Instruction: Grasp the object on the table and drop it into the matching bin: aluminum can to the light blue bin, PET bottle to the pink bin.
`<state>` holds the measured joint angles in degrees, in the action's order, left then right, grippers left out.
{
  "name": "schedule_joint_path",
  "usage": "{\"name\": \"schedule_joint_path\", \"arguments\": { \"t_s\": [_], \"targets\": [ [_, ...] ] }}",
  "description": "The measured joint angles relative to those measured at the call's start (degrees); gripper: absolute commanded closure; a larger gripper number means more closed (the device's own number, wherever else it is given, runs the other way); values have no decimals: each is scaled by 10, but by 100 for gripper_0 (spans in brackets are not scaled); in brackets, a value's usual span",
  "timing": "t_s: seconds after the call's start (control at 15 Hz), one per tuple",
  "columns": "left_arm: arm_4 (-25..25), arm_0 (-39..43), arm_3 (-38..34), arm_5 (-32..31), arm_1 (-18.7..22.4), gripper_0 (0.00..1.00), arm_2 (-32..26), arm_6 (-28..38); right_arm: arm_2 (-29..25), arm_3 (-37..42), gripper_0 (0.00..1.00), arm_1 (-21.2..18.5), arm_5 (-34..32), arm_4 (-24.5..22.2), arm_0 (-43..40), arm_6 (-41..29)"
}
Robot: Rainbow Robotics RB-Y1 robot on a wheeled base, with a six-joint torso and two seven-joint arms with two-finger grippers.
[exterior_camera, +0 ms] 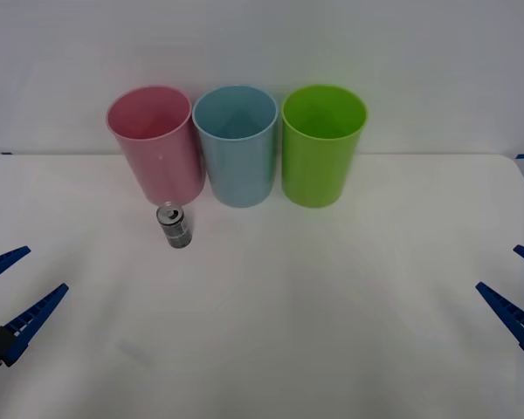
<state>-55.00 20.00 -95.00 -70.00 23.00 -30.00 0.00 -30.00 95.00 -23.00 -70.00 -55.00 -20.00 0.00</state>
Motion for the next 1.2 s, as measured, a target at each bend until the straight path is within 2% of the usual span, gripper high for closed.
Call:
{"name": "schedule_joint_path", "arguments": {
  "t_s": [0.2,0.4,1.2],
  "targets": [
    [0,0,0,0,0,0,0,0,0,0,0,0,0,0,0,0],
    [3,-3,-2,-3,-22,0,8,-3,0,0,0,0,0,0,0,0],
    [-1,29,-5,16,-20,0,9,-24,0,0,0,0,0,0,0,0]
  ]
}}
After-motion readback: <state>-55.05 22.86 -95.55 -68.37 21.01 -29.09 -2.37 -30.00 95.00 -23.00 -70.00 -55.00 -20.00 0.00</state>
